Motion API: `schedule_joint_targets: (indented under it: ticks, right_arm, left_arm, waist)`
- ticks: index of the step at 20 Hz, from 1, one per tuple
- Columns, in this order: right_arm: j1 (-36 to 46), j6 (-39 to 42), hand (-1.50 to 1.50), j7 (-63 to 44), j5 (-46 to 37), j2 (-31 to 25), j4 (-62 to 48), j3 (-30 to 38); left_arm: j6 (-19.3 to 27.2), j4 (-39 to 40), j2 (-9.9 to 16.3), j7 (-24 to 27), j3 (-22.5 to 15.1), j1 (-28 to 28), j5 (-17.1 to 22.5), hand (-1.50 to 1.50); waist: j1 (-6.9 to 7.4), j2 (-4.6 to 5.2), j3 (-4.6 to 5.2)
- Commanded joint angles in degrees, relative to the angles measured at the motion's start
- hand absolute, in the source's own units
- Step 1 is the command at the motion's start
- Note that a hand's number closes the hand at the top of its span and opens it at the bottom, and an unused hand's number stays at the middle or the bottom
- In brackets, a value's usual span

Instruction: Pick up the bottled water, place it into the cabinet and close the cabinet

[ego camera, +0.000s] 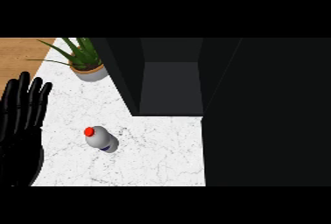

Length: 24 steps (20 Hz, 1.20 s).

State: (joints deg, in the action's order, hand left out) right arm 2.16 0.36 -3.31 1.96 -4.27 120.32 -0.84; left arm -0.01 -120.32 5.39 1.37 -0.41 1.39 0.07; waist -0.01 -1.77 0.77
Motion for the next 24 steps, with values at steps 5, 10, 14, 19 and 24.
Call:
schedule_joint_targets:
  ticks: [5, 10, 14, 19, 24]
  right_arm:
    - [-6.9, -0.1, -1.50, 2.7, -4.2, 0.3, 4.9, -2.6]
    - [-11.1, 4.3, -1.50, -5.3, 2.2, 0.7, 10.4, -9.7]
    - [-17.0, 5.3, -1.50, -9.0, 3.6, -1.0, 19.1, -10.7]
    - [-18.0, 3.7, -1.50, -14.5, 1.7, -0.8, 25.2, -13.6]
    - [-14.4, 0.2, -1.50, -17.4, -2.2, 1.9, 24.8, -17.3]
  left_arm:
    - [-22.0, 1.0, 11.0, 4.0, 2.4, 0.6, 19.1, -1.50]
    - [-26.7, 2.0, 11.6, -8.2, -0.3, 5.8, 38.4, -1.50]
    - [-24.9, -3.9, 17.9, -15.9, 5.1, 7.4, 52.8, -1.50]
    - [-25.7, -10.5, 23.9, -19.7, 14.0, 13.4, 65.2, -1.50]
    - [-26.3, -9.3, 25.3, -23.6, 20.0, 13.6, 70.2, -1.50]
  waist:
    - [-0.59, 1.51, -0.60]
    - [-0.33, 1.34, -0.66]
    - [-0.34, 1.33, -0.77]
    - [0.44, 1.51, -0.75]
    - [0.29, 1.64, -0.74]
